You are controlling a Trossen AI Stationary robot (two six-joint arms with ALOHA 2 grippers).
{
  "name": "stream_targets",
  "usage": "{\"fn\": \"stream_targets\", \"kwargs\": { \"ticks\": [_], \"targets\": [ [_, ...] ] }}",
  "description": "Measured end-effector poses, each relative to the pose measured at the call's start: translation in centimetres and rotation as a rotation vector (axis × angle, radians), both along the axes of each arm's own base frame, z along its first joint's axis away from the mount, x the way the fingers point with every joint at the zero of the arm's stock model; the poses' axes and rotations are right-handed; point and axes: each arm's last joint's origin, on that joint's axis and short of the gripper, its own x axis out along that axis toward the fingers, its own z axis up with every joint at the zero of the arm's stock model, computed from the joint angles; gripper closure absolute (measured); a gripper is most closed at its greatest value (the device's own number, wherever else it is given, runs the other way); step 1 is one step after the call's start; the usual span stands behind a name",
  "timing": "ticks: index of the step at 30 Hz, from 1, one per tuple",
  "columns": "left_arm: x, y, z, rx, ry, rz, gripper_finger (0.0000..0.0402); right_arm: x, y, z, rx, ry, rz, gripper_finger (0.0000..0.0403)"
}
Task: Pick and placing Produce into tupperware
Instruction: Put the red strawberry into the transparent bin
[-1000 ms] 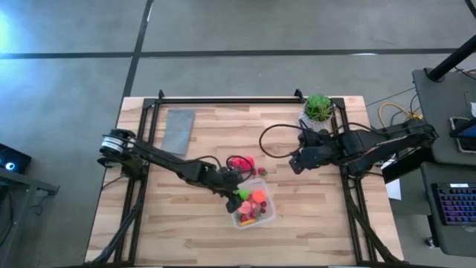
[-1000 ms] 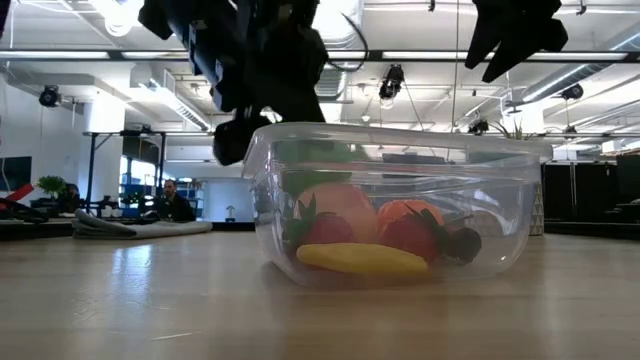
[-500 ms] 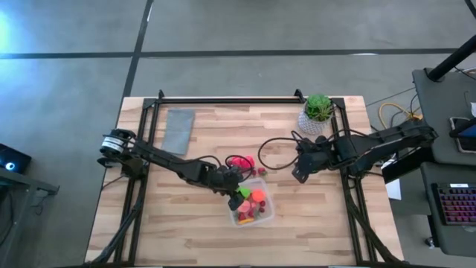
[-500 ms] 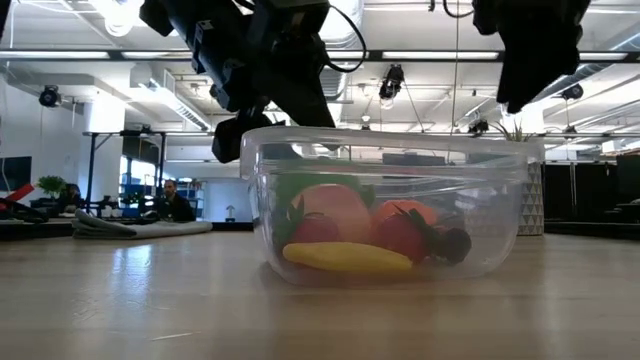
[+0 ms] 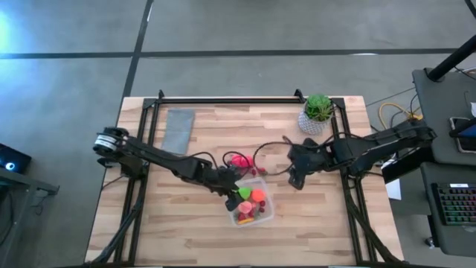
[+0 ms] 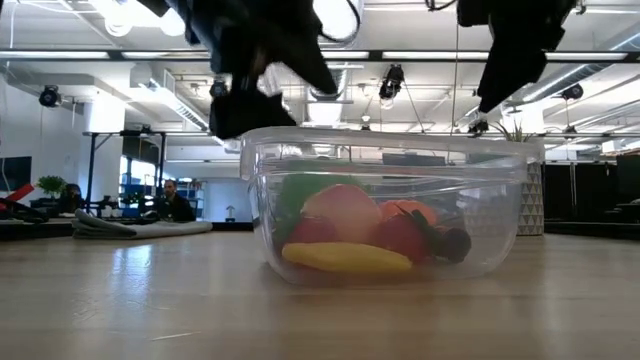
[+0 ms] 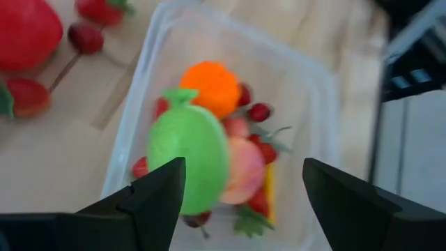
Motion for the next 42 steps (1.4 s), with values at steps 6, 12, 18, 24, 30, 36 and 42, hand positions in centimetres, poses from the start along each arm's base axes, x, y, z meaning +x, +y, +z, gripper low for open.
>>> {"fn": "stream_targets", "kwargs": {
  "ticks": [6, 12, 18, 24, 30, 36, 42],
  "targets": [
    [-1.9, 0.6, 3.5, 0.061, -0.086, 0.001, 0.0127, 2.0, 0.6, -2.6, -0.081, 0.135, 0.197, 0.0177],
    [-6.1, 2.4, 5.4, 0.272, 0.04, 0.135, 0.0127, 4.5, 0.6, -6.1, -0.097, 0.267, 0.326, 0.0177],
    [-10.1, 4.0, 6.9, 0.372, 0.064, 0.221, 0.0127, 7.1, -1.7, -8.5, 0.002, 0.246, 0.357, 0.0177],
    [-12.8, 6.4, 7.1, 0.478, 0.045, 0.276, 0.0127, 8.4, -4.5, -8.9, 0.05, 0.229, 0.3, 0.0177],
    [-14.1, 9.2, 6.4, 0.595, 0.049, 0.302, 0.0127, 9.9, -5.3, -9.3, 0.052, 0.222, 0.303, 0.0177],
    [-14.7, 12.3, 5.7, 0.681, 0.096, 0.338, 0.0127, 12.0, -5.3, -11.0, 0.096, 0.269, 0.338, 0.0177],
    [-14.7, 14.1, 5.4, 0.72, 0.148, 0.302, 0.0127, 13.8, -5.5, -11.5, 0.098, 0.275, 0.336, 0.0177]
  ]
}}
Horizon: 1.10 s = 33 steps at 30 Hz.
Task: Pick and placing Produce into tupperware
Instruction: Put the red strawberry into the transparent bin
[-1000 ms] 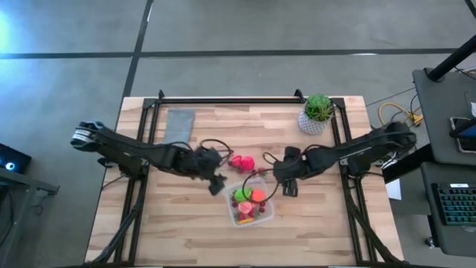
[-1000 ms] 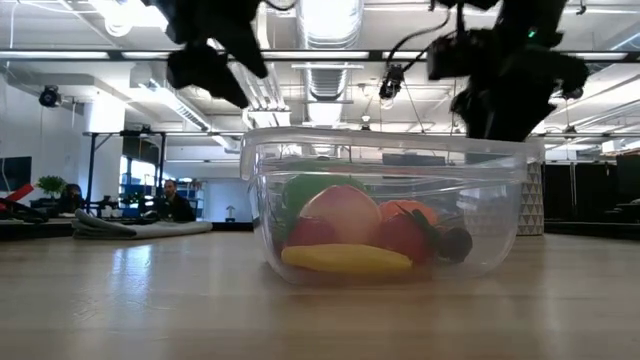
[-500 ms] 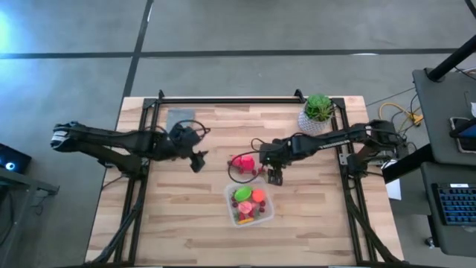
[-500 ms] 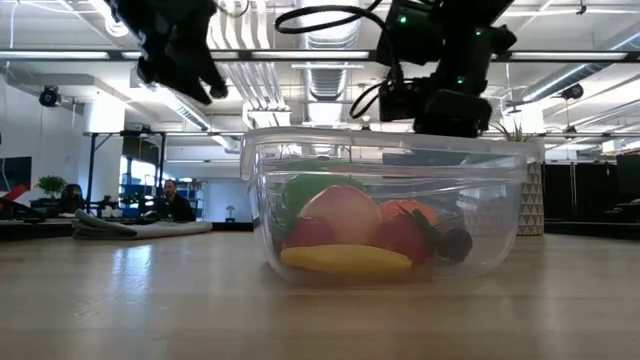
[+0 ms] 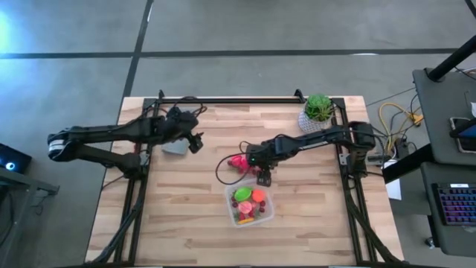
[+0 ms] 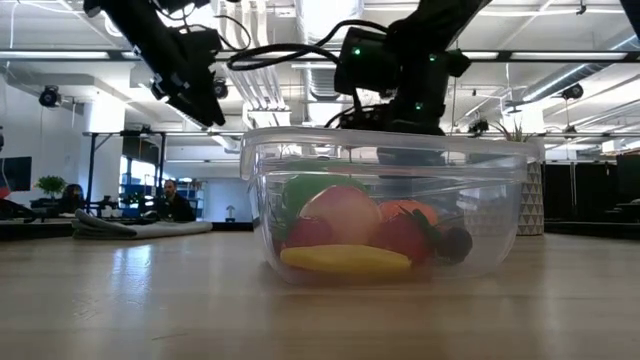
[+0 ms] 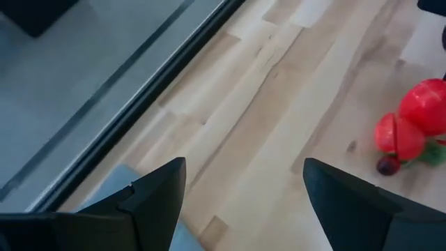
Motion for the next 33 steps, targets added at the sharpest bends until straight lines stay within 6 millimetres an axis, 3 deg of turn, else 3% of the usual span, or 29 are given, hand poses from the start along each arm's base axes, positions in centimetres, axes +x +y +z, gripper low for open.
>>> {"fn": "stream_targets", "kwargs": {
  "ticks": [19, 27, 33],
  "targets": [
    [1.3, 1.0, -1.0, 0.012, 0.053, -0.037, 0.0127, -0.5, -0.4, -1.0, 0.022, 0.075, 0.0, 0.0177],
    [1.6, 1.1, -1.4, 0.005, 0.07, -0.036, 0.0127, -0.6, -1.4, -1.1, 0.02, 0.071, -0.016, 0.0177],
    [1.6, 1.1, -1.4, 0.005, 0.067, -0.035, 0.0127, -0.6, -1.7, -1.1, 0.019, 0.068, -0.004, 0.0198]
  ]
}}
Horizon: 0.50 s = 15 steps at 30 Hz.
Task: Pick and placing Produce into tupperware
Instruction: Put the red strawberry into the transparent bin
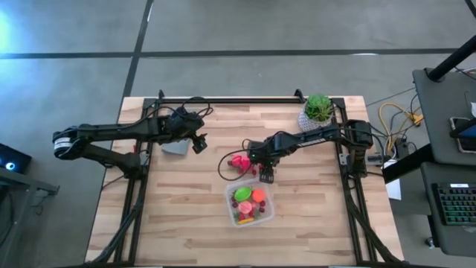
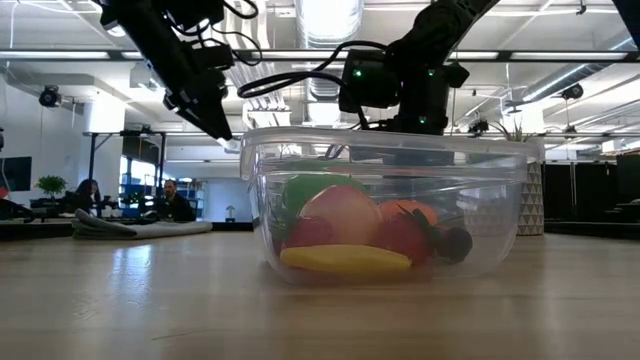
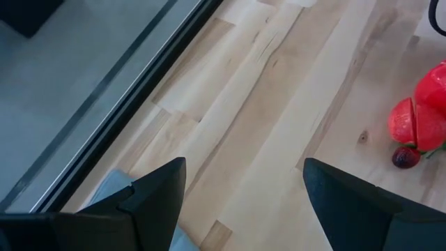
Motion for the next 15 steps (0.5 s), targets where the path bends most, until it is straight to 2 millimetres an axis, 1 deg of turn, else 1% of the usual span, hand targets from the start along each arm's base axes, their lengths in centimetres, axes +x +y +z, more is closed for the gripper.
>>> {"fn": "stream_targets", "kwargs": {
  "ticks": [4, 10, 15],
  "targets": [
    [-0.02, 0.0, 0.03, -0.002, -0.003, 0.003, 0.0127, -0.01, -0.01, -0.05, -0.003, -0.002, 0.011, 0.0216],
    [0.02, 0.01, 0.02, -0.002, -0.006, 0.004, 0.0127, 0.19, -0.09, -0.01, -0.004, -0.025, 0.008, 0.0228],
    [0.1, 0.02, 0.18, 0.002, -0.023, 0.004, 0.0127, 0.35, -0.14, 0.02, -0.004, -0.042, 0.0, 0.0249]
  ]
}}
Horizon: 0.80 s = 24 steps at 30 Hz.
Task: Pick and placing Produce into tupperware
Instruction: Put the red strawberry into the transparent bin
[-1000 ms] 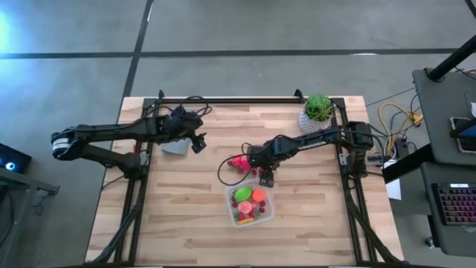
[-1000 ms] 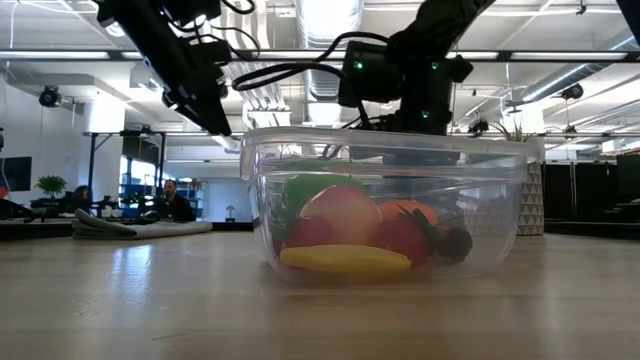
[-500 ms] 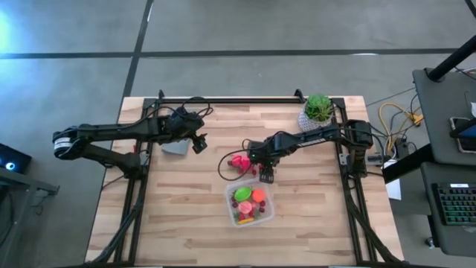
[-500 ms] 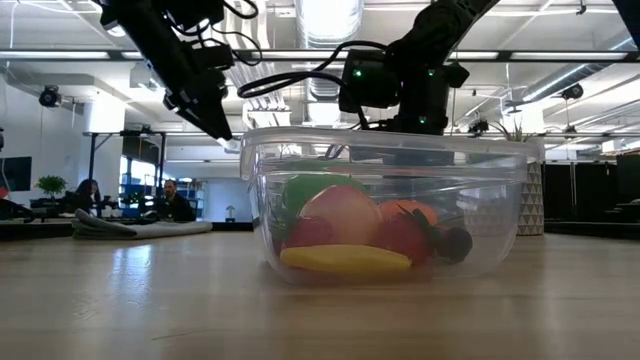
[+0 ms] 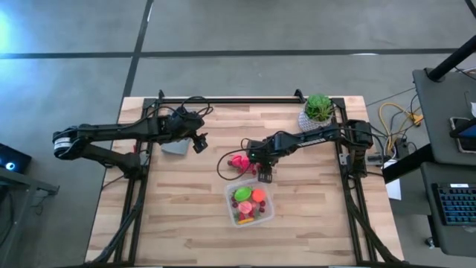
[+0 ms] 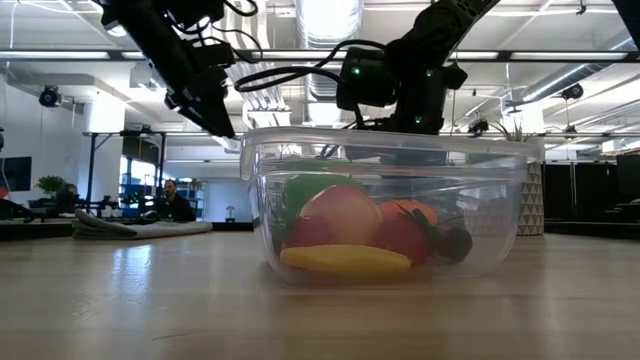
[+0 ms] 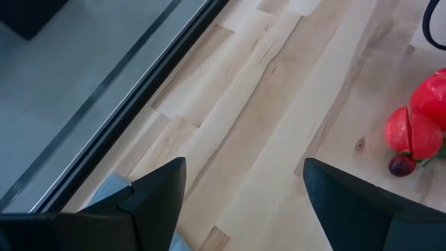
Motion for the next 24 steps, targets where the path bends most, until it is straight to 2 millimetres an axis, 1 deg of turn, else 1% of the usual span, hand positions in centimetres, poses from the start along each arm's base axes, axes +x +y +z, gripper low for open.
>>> {"fn": "stream_targets", "kwargs": {
  "ticks": [9, 15, 19, 24],
  "targets": [
    [0.01, -0.04, -0.01, -0.013, -0.003, -0.01, 0.0127, -0.02, -0.42, -0.07, 0.001, -0.004, -0.056, 0.0292],
    [0.01, -0.05, -0.02, -0.03, -0.018, 0.006, 0.0127, 0.24, -0.45, -0.03, -0.001, -0.03, -0.058, 0.0306],
    [0.01, -0.06, -0.02, -0.042, -0.03, 0.02, 0.0127, 0.36, -0.43, 0.01, -0.002, -0.043, -0.058, 0.0303],
    [0.02, -0.07, -0.02, -0.045, -0.03, 0.017, 0.0127, 0.43, -0.6, 0.15, -0.004, -0.054, -0.121, 0.0276]
  ]
}}
